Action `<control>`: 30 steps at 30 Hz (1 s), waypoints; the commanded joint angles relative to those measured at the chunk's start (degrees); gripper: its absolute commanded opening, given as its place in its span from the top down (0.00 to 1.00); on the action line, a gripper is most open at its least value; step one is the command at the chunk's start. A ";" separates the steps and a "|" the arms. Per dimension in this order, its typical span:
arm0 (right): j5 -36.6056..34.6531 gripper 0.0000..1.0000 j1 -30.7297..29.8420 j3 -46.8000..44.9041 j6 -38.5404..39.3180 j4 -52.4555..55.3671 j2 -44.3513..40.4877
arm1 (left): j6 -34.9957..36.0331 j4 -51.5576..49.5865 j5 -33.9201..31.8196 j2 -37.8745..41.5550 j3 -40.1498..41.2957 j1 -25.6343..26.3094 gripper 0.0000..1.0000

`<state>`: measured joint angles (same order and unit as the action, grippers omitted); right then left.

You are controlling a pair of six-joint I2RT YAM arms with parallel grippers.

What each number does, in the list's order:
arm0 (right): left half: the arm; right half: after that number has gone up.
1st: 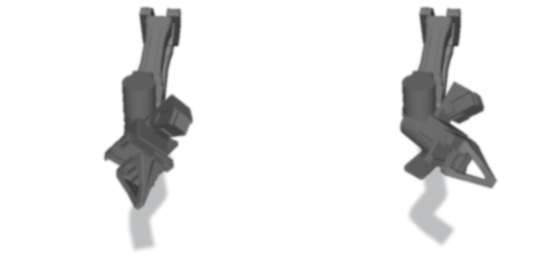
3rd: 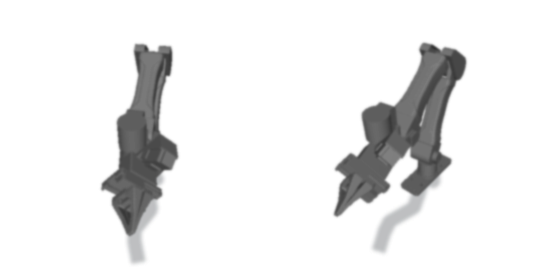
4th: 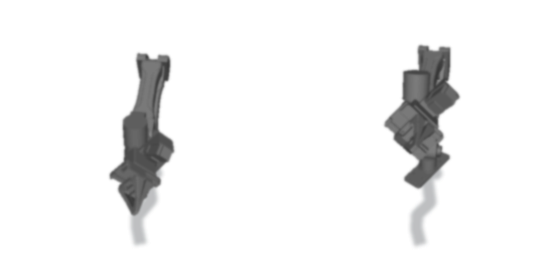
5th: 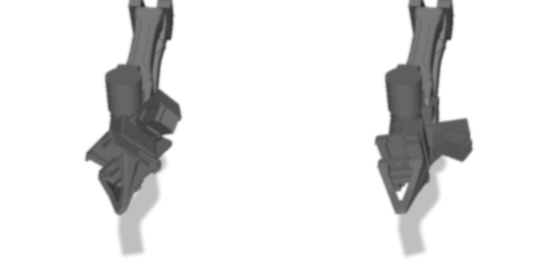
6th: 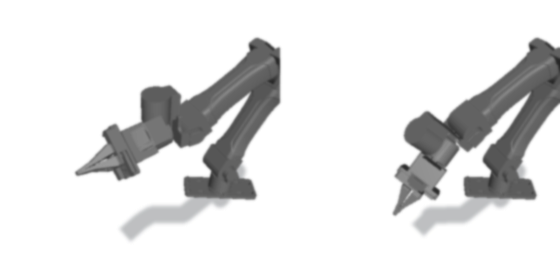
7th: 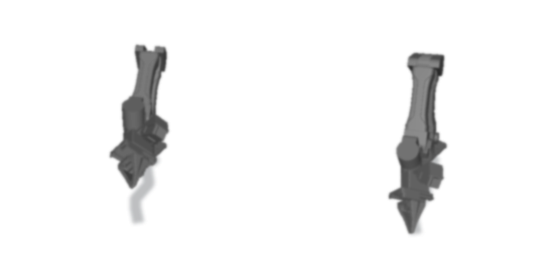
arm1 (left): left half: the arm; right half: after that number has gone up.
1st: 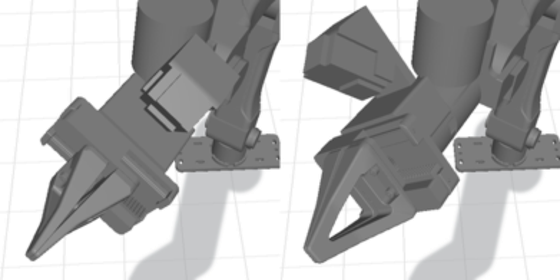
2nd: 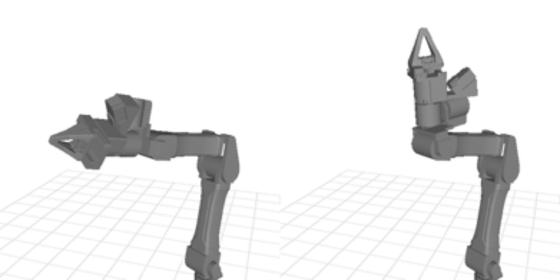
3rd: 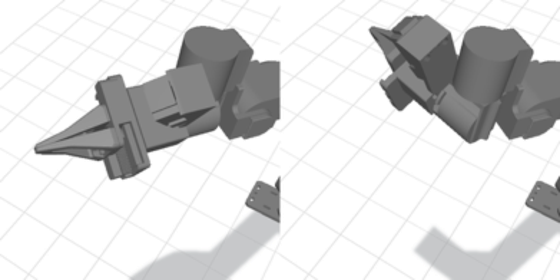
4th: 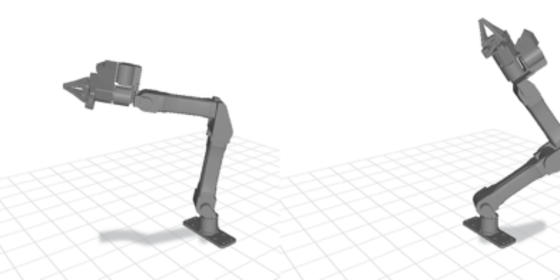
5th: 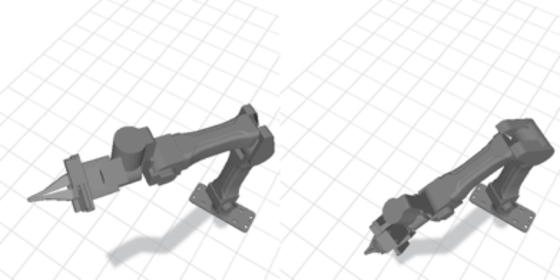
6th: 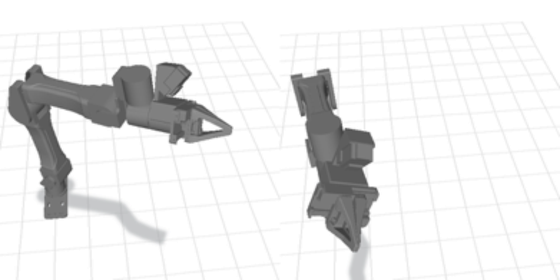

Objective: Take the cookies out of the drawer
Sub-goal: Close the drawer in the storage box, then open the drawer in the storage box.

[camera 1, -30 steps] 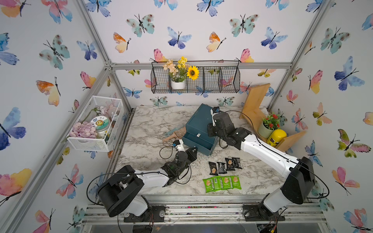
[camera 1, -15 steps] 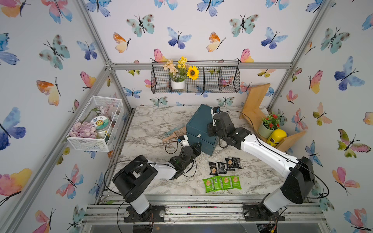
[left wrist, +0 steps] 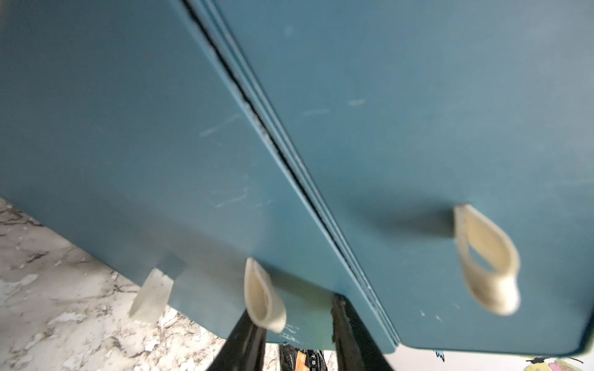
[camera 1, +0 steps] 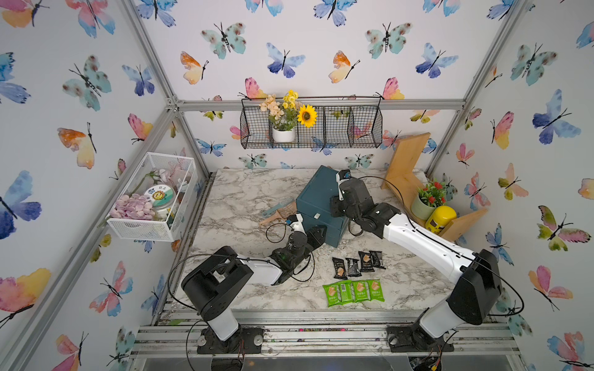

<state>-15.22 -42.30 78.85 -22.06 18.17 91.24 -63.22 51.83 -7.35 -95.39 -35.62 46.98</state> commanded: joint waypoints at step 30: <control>22.20 0.57 0.12 -4.38 4.60 2.22 -14.55 | -11.20 30.11 10.91 -9.76 13.81 -3.65 0.47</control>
<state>5.02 -42.30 75.07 -17.34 19.73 78.17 -71.68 72.64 1.08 -102.30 -21.10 43.86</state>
